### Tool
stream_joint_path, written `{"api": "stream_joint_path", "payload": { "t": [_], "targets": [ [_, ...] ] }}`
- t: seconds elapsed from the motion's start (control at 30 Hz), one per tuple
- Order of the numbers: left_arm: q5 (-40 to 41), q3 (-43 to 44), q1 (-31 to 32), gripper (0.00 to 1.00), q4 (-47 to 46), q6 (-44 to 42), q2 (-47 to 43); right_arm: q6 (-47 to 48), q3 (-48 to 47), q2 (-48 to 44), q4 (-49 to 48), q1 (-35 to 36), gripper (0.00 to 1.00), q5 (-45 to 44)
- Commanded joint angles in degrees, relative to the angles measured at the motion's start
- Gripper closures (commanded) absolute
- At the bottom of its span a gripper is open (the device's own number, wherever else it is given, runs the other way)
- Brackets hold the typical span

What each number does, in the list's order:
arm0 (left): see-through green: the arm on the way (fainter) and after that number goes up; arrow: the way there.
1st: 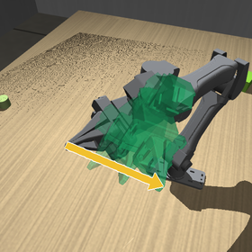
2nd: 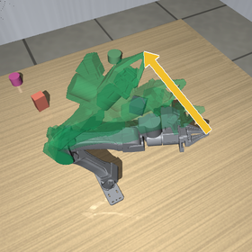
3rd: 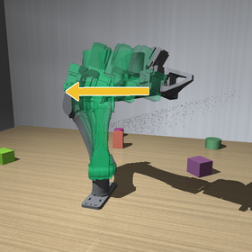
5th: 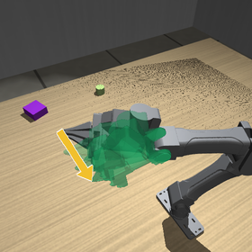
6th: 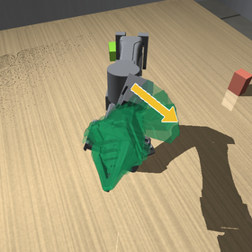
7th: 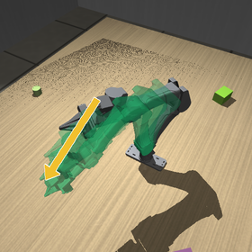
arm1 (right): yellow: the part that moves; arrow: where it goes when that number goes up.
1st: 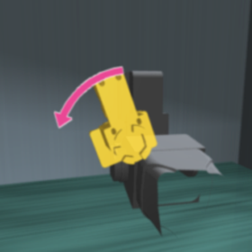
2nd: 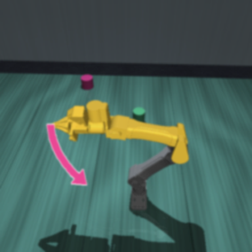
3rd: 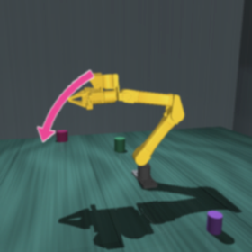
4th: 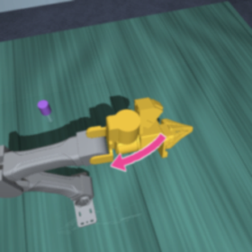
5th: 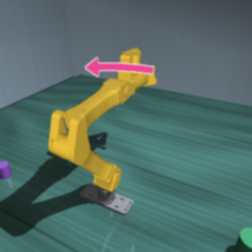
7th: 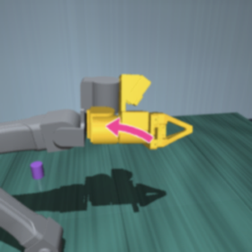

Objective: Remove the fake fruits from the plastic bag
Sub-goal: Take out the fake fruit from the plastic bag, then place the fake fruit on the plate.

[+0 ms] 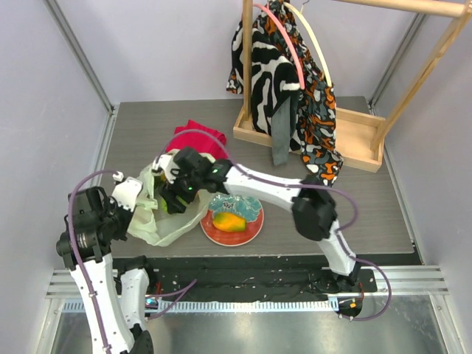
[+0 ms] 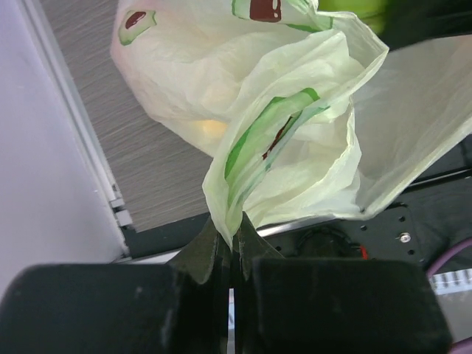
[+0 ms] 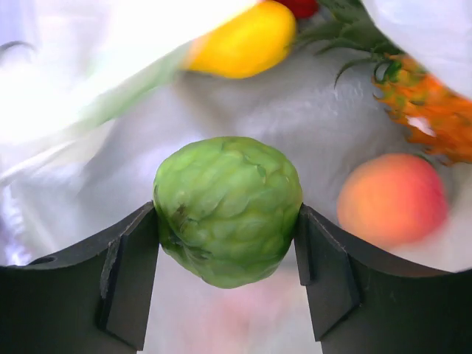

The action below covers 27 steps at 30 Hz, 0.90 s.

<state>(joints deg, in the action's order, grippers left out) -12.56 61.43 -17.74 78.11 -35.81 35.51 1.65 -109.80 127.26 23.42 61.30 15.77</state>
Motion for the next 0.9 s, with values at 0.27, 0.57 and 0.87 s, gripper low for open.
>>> {"api": "stream_joint_path", "payload": {
  "t": [0.27,0.57,0.87],
  "targets": [
    [-8.36,2.99,2.18,1.00,-2.87,8.22,3.95,23.38,11.53,-32.49,17.93,-0.92,0.60,9.46],
    [-6.16,2.91,2.18,1.00,-3.13,6.55,4.75,37.54,25.15,-42.01,36.76,-12.24,0.62,7.08],
    [-7.04,1.77,2.18,1.00,-2.96,7.07,4.92,35.18,16.20,-21.37,42.32,-26.40,0.64,13.93]
  ]
}}
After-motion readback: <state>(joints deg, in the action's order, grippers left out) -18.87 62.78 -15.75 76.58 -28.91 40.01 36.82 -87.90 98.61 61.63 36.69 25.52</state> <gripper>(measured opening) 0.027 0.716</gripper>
